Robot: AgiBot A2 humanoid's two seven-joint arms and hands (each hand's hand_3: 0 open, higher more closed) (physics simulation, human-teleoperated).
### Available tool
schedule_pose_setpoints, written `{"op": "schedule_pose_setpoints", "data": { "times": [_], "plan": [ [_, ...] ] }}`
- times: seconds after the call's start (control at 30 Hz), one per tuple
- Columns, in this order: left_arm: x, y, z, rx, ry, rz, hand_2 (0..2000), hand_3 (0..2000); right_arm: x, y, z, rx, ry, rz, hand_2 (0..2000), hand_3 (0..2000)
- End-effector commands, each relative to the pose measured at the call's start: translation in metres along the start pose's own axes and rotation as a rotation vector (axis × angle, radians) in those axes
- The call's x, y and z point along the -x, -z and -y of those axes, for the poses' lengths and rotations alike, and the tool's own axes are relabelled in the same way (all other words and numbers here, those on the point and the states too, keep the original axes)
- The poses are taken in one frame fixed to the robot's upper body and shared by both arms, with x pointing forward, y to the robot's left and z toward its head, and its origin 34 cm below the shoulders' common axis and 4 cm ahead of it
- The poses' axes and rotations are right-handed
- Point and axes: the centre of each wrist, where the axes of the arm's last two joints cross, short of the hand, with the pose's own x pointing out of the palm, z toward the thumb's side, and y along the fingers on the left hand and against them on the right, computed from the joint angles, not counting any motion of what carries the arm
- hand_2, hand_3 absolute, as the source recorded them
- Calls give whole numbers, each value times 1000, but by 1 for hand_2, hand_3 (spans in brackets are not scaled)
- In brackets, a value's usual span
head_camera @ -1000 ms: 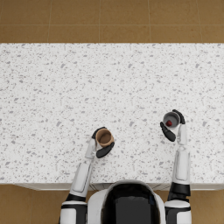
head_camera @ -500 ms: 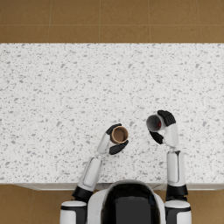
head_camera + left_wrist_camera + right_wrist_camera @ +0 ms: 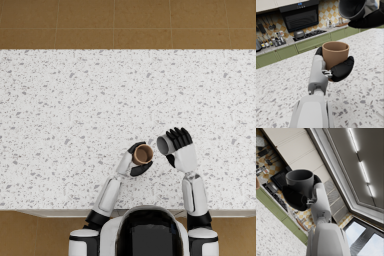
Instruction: Pick up two cups and pour the berry on the right into the cup on the left
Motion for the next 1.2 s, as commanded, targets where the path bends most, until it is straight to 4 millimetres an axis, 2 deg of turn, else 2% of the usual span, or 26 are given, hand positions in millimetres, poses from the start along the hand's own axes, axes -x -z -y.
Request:
{"op": "schedule_pose_setpoints", "data": {
  "times": [0.03, 0.27, 0.3, 0.57, 0.6, 0.7, 0.73, 0.83, 0.93, 0.97, 1.03, 1.07, 1.1, 1.2],
  "plan": [
    [-2, -8, -2, -29, 6, 1, 2000, 1280, 7, -11, 0, 40, 27, -26, 2000, 1280],
    [-3, -1, 2, -4, 9, 5, 2000, 1280, 9, -29, -1, 81, 55, -217, 2000, 1280],
    [-1, -4, -1, -16, -1, 6, 2000, 1280, 5, -20, -2, 44, 30, -259, 2000, 1280],
    [-1, 1, 0, 7, -1, 11, 2000, 1280, 6, -25, -3, 38, 51, -502, 2000, 1280],
    [1, -4, -4, -13, -10, 12, 2000, 1280, 7, -25, -3, 35, 52, -533, 2000, 1280],
    [-2, -3, -7, -9, -3, 15, 2000, 1280, 7, -24, -3, 24, 59, -628, 2000, 1280],
    [-2, 2, -2, 9, -3, 14, 2000, 1280, 7, -24, -3, 20, 60, -660, 2000, 1280],
    [-6, -3, -9, -10, 9, 18, 2000, 1280, 8, -23, -3, 9, 65, -754, 2000, 1280],
    [-6, 2, -6, 9, 11, -52, 2000, 1280, 8, -22, -3, -3, 68, -849, 2000, 1280],
    [-6, -3, -12, -9, 6, -61, 2000, 1280, 9, -22, -3, -7, 69, -881, 2000, 1280],
    [-7, 2, -8, 11, 12, -76, 2000, 1280, 9, -22, -3, -16, 71, -944, 2000, 1280],
    [1, 0, -10, -57, 327, -454, 2000, 1280, 9, -22, -3, -20, 72, -975, 2000, 1280],
    [-3, -1, -12, -19, 81, -174, 2000, 1280, 9, -21, -3, -23, 74, -1007, 2000, 1280],
    [0, -5, -12, -32, 72, -186, 2000, 1280, 10, -21, -3, -30, 75, -1057, 2000, 1280]
  ]
}}
